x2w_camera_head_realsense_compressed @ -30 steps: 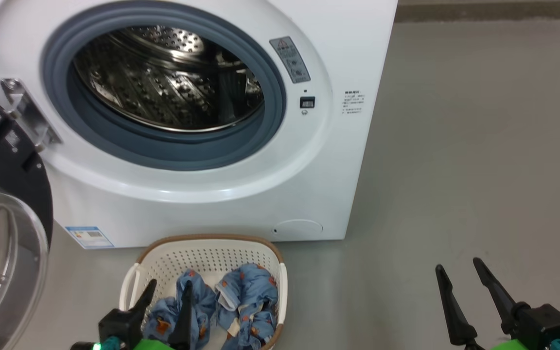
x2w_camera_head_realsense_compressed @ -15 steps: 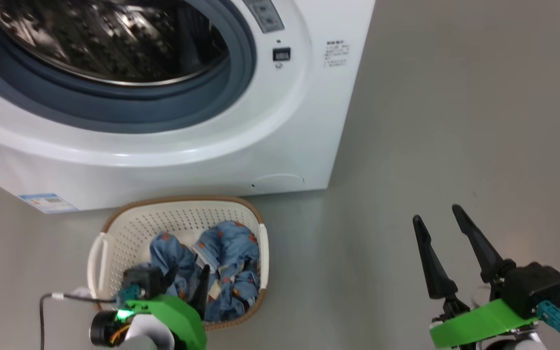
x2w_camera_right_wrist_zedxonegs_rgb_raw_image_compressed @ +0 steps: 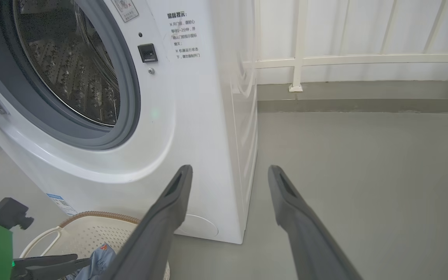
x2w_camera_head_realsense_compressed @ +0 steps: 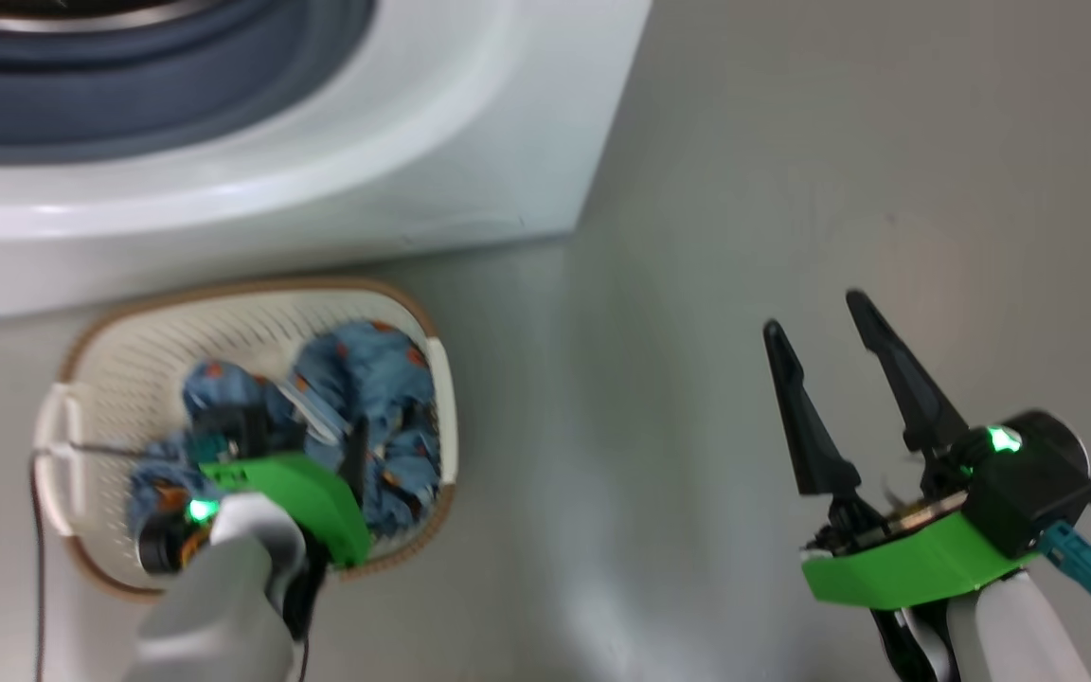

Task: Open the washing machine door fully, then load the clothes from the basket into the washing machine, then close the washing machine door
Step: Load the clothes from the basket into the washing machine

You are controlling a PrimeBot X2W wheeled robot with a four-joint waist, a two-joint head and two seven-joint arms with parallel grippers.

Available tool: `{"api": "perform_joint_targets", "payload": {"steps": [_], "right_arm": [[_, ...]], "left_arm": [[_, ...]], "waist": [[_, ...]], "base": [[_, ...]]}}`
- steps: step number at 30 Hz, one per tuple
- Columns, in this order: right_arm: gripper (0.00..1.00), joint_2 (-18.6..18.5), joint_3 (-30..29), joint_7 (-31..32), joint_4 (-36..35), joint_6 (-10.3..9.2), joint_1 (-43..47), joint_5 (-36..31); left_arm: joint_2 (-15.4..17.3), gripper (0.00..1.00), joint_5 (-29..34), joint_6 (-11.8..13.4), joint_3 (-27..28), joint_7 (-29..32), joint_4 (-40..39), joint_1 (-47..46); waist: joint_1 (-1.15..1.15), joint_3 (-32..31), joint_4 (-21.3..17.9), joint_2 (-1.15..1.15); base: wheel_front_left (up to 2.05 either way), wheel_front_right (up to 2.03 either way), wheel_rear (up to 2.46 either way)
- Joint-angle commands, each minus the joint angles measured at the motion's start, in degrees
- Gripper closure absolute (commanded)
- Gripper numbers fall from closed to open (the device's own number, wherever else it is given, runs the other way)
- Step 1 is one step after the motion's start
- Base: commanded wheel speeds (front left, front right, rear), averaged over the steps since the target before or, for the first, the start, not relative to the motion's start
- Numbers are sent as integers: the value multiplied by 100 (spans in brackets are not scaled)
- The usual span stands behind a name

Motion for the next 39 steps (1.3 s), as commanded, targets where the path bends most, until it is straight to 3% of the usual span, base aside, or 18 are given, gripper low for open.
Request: {"api": "perform_joint_targets", "payload": {"steps": [1,17,31,32,34,35,39], "right_arm": [[0,-9,186,-75,-182,9,-121,82],[0,-9,324,-237,-301,9,-528,218],[0,-9,344,-267,-395,9,-531,219],[0,-9,340,-267,-403,9,-524,210],[0,-9,333,-268,-429,9,-515,197],[0,-9,331,-269,-442,9,-517,190],[0,-9,305,-270,-474,9,-528,171]], "left_arm": [[160,0,-104,-16,136,-35,40,-197],[672,0,-438,-7,201,159,534,-1309],[963,0,-493,299,221,367,666,-1614],[964,7,-494,305,215,370,668,-1611],[959,77,-505,303,210,373,672,-1606],[956,100,-508,308,206,372,674,-1611],[939,100,-562,307,227,364,679,-1600]], "waist": [[0,924,-480,0],[0,2280,-873,0],[0,2793,-986,0],[0,2801,-979,0],[0,2827,-965,0],[0,2839,-959,0],[0,2857,-933,0]], "base": [[0,0,0],[0,0,0],[0,0,0],[0,0,0],[0,0,0],[0,0,0],[0,0,0]]}}
